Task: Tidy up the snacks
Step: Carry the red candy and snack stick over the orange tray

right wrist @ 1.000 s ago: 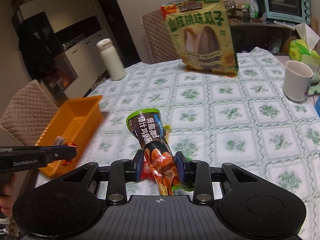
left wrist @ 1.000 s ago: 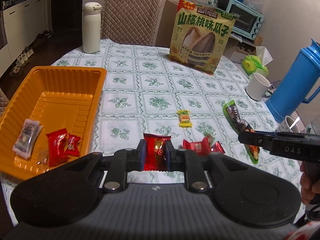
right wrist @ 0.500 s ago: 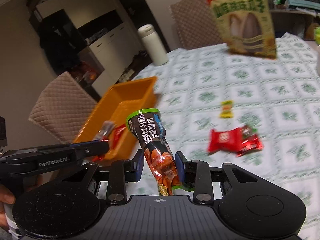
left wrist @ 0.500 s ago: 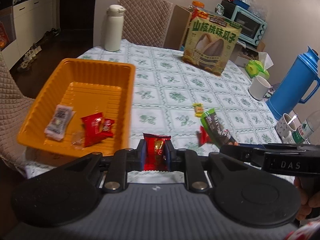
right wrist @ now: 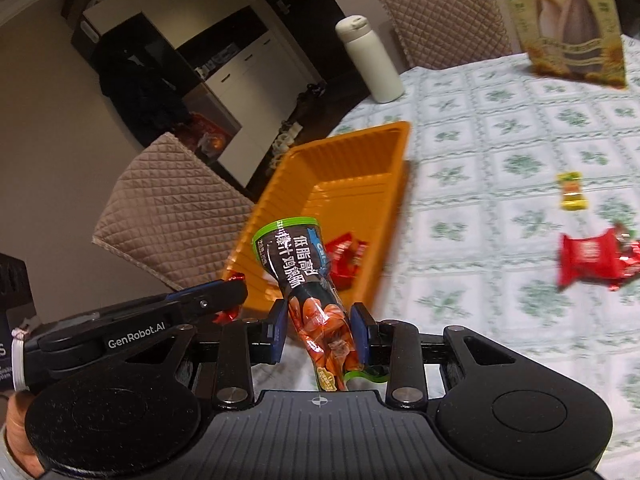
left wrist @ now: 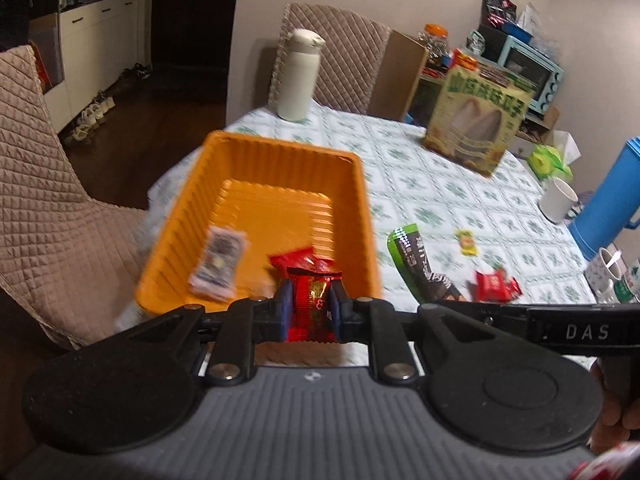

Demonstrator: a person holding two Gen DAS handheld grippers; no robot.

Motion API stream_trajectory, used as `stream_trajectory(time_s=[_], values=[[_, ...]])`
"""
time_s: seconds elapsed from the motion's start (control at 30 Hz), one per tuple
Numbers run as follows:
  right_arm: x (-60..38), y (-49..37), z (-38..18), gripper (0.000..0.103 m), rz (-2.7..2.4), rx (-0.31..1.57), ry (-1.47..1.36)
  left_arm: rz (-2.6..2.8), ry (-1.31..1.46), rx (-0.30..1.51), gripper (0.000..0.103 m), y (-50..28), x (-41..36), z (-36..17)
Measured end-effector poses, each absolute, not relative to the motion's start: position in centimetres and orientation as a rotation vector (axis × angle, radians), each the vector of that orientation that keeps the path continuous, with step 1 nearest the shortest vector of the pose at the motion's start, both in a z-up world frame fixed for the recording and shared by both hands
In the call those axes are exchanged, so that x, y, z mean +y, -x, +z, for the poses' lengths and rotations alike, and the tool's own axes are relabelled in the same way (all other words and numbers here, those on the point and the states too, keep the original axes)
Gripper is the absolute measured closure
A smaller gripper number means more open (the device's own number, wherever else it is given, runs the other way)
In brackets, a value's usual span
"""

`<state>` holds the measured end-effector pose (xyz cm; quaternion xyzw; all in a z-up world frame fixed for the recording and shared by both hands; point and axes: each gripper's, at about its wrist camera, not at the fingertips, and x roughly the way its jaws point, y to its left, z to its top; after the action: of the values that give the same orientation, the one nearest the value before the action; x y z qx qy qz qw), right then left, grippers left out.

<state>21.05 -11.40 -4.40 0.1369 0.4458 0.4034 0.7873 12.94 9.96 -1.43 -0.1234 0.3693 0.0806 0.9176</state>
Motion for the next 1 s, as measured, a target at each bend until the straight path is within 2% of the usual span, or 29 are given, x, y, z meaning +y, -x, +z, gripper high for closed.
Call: stream_trajectory(time_s=[0.47,1.0], values=[[-3.8,-24.7,-5.0,0.069,0.778,0.946,-0.316,0.160,0.204,0.753,0.085,-18.1,16.7,-1.7],[1.8,-30.8,-7.8,0.068,0.691,0.956,-0.196,0.160,0.189,0.810,0.085,-24.6,19.9,-4.6]])
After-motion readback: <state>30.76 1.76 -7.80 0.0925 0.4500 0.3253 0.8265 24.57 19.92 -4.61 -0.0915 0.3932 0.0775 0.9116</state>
